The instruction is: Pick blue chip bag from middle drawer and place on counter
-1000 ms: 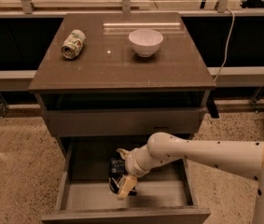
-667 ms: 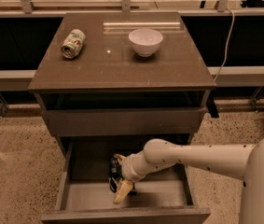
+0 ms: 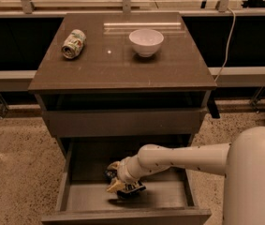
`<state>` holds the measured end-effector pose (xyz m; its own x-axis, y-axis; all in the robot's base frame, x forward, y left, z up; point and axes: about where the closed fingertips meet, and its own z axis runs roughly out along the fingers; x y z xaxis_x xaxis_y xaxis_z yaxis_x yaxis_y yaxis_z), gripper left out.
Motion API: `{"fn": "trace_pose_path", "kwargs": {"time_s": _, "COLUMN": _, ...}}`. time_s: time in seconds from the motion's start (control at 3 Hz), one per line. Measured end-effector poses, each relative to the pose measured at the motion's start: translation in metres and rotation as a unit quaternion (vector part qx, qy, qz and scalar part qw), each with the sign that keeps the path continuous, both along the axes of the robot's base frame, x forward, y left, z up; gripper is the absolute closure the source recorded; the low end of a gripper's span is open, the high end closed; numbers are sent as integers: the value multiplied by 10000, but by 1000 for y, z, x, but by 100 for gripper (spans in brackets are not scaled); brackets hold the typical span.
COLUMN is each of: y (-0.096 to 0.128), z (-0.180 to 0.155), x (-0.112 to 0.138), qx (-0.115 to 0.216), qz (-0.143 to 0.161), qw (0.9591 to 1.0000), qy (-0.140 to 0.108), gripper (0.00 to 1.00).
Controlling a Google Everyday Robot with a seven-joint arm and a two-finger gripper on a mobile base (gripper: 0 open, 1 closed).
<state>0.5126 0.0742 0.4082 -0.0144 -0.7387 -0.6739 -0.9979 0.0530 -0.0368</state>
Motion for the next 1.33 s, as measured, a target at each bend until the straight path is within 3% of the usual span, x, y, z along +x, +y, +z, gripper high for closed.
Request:
{"fn": "trace_pose_path", "kwargs": {"time_s": 0.67, "y": -1, "z": 5, "x": 9, "qx": 241, "qz": -77, "qw": 9997, "qy": -76, "gripper": 87}}
{"fn": "trace_pose_path", "kwargs": {"time_s": 1.0, "y": -6, "z": 30, "x": 13, "qx": 533, "qz": -16, "qw": 9984, "qy": -212, "gripper": 100}}
{"fn": "trace_pose_path", "kwargs": {"time_s": 1.33, "y": -12, "z": 82, "x": 21, "qx": 984, "qz": 44, "qw": 9943, "qy": -413, "gripper": 100}}
